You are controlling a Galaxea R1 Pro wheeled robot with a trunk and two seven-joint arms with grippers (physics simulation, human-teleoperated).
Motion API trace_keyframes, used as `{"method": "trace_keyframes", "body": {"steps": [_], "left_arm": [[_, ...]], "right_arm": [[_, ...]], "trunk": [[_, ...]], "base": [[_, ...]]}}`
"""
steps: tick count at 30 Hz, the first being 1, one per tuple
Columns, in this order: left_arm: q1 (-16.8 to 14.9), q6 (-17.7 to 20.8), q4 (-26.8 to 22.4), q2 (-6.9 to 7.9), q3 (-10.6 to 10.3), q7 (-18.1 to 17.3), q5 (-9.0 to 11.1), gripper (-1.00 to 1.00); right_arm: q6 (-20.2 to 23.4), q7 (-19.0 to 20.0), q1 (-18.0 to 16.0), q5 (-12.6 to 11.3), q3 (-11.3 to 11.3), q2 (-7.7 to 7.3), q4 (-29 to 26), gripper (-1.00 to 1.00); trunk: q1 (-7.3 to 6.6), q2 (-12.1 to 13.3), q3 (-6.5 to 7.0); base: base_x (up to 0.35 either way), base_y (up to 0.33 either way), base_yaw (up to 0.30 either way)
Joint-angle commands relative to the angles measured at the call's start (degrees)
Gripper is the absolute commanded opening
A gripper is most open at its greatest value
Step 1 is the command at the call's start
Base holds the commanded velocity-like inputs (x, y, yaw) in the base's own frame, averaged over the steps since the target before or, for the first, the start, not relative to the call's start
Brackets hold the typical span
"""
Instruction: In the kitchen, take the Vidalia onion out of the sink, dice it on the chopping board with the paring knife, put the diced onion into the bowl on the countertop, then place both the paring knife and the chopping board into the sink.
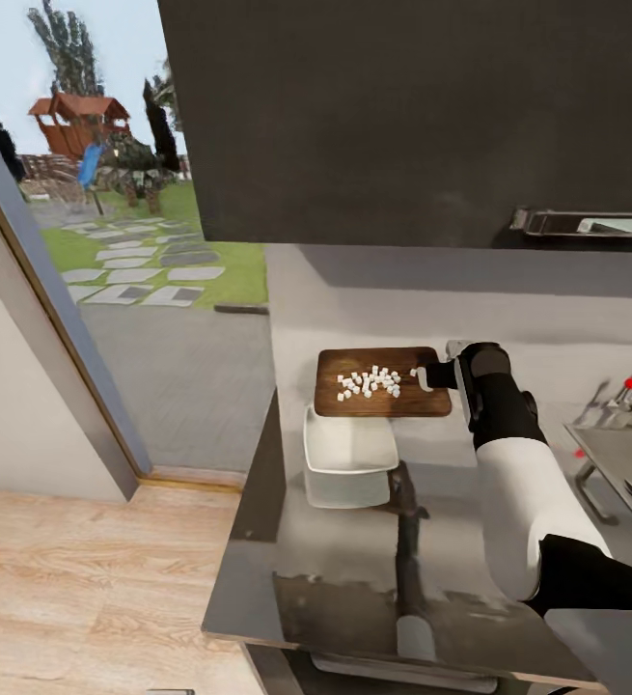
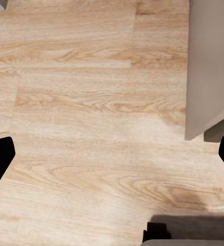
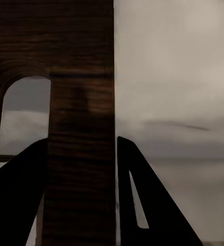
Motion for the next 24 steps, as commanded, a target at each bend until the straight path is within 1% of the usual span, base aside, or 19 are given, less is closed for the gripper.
{"method": "trace_keyframes", "body": {"steps": [1, 10, 12, 16, 24], "left_arm": [[-0.09, -0.29, 0.2, -0.03, -0.49, 0.11, 0.33, 1.0], [-0.1, -0.29, 0.2, -0.03, -0.49, 0.11, 0.33, 1.0], [-0.09, -0.29, 0.19, -0.03, -0.49, 0.11, 0.33, 1.0], [-0.09, -0.29, 0.2, -0.03, -0.49, 0.11, 0.33, 1.0], [-0.09, -0.29, 0.2, -0.03, -0.49, 0.11, 0.33, 1.0]], "right_arm": [[0.15, 0.56, -0.07, 0.57, -0.21, 0.06, -0.06, -1.0], [0.15, 0.61, -0.07, 0.6, -0.17, -0.03, -0.06, -1.0], [0.15, 0.63, -0.07, 1.0, -0.18, -0.05, -0.06, -1.0], [0.15, 0.71, -0.07, 1.66, -0.18, -1.21, -0.06, -1.0], [0.15, 0.72, -0.07, 1.79, -0.2, -1.37, -0.06, -1.0]], "trunk": [[0.05, -0.12, -0.12], [0.05, -0.12, -0.12], [0.05, -0.12, -0.12], [0.05, -0.12, -0.12], [0.05, -0.12, -0.12]], "base": [[0.105, 0.066, 0.0], [0.049, 0.011, 0.0], [0.003, 0.0, 0.0], [0.0, 0.0, 0.0], [0.0, 0.0, 0.0]]}}
